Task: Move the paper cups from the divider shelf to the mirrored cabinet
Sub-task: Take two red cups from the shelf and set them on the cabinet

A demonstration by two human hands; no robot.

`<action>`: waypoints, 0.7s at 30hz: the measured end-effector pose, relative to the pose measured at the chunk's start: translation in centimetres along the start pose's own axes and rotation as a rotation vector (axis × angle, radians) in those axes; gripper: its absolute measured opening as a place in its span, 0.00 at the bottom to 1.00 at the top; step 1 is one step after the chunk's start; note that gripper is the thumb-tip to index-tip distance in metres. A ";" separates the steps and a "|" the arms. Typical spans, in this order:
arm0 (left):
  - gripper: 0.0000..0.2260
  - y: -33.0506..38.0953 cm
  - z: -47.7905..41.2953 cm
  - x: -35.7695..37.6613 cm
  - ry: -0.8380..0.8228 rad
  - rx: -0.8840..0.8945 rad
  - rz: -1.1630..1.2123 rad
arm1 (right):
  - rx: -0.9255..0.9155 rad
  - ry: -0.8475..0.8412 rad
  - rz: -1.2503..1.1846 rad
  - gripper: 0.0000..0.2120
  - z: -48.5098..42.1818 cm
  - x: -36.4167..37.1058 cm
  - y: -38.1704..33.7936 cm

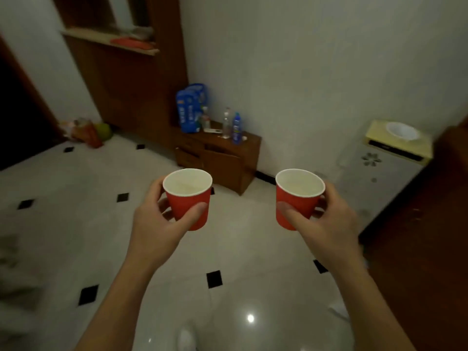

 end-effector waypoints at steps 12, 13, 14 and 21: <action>0.38 -9.5 -16.0 -18.7 0.308 -0.033 -0.163 | -0.052 -0.230 -0.169 0.35 -2.9 27.3 -8.7; 0.38 -10.3 -17.5 -19.9 0.323 -0.038 -0.166 | -0.059 -0.233 -0.181 0.35 -3.2 29.6 -9.6; 0.39 -11.0 -18.9 -21.1 0.339 -0.041 -0.166 | -0.068 -0.236 -0.189 0.36 -3.4 31.8 -10.5; 0.34 -15.3 -26.7 -27.7 0.416 -0.053 -0.152 | -0.117 -0.294 -0.207 0.36 -4.7 44.8 -14.8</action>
Point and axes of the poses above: each hand's wrist, its own z-axis away from the middle knuckle, its own x-axis out of the palm, y = z × x, the point moved 5 cm from there along -z, towards the middle knuckle, and after that the axes turned 15 degrees about y, right-handed, at the moved point
